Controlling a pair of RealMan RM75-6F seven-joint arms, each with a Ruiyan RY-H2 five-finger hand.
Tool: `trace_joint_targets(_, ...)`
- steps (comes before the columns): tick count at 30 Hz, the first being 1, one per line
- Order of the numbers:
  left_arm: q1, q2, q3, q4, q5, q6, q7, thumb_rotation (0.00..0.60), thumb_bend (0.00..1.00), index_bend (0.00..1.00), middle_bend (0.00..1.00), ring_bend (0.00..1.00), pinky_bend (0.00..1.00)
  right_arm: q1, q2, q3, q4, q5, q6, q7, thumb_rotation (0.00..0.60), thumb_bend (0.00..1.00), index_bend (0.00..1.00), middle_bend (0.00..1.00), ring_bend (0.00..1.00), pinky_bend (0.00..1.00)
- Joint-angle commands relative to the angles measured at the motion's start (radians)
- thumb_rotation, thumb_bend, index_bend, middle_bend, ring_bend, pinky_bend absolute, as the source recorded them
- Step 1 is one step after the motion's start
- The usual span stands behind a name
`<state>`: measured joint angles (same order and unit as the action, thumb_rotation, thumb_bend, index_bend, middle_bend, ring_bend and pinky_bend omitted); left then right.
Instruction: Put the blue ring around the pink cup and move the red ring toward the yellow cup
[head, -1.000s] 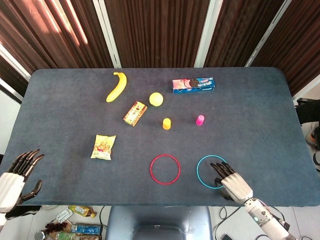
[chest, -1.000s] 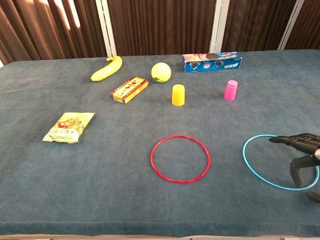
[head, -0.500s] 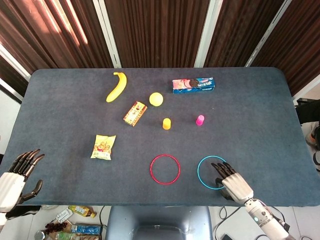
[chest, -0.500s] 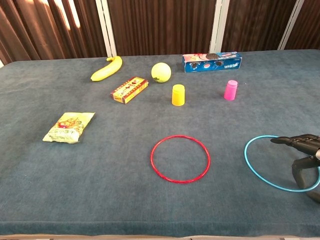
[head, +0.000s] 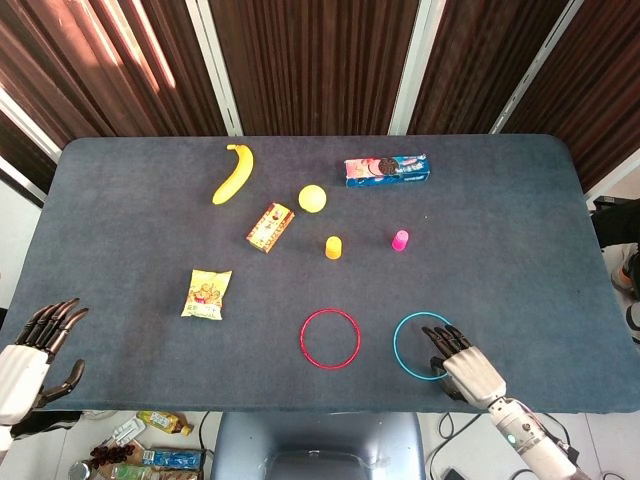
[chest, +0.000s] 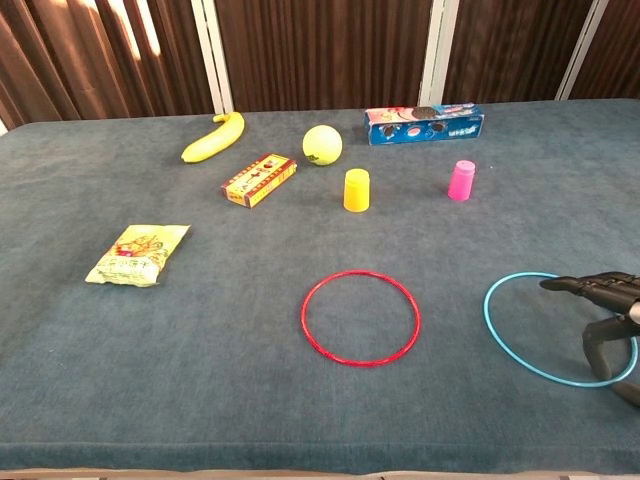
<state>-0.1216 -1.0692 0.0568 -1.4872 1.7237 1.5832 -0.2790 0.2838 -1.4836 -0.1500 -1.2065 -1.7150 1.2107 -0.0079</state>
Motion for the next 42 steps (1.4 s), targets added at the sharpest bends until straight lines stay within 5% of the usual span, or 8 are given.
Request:
trace_joint_targets(1,0.001,0.0,0.0,0.001,0.002,0.004,-0.006,0.6,0.47,0.09,0.0,0.0,0.09,-0.001,-0.004,-0.001,0.004,-0.003,0.006,0.001,0.6,0.55,0.72,0.09,0.0,0.0)
trace_joint_targets(15,0.0,-0.001,-0.001,0.005,0.003,0.004,-0.006,0.6,0.47,0.09,0.0,0.0,0.09,-0.01,-0.016,0.013,0.021,-0.02,0.081,0.033,0.6,0.55,0.78,0.12,0.0,0.0)
trace_joint_targets(27,0.0,-0.002,-0.003,0.003,-0.002,0.001,-0.001,0.6,0.47,0.09,0.0,0.0,0.09,0.005,-0.005,0.082,0.031,-0.058,0.237,0.077,0.6,0.55,0.82,0.15,0.0,0.0)
trace_joint_targets(42,-0.01,-0.007,-0.006,-0.008,-0.018,-0.031,0.029,0.6,0.47,0.09,0.0,0.0,0.09,0.132,0.071,0.259,-0.117,-0.03,0.255,0.012,0.6,0.55,0.83,0.16,0.0,0.0)
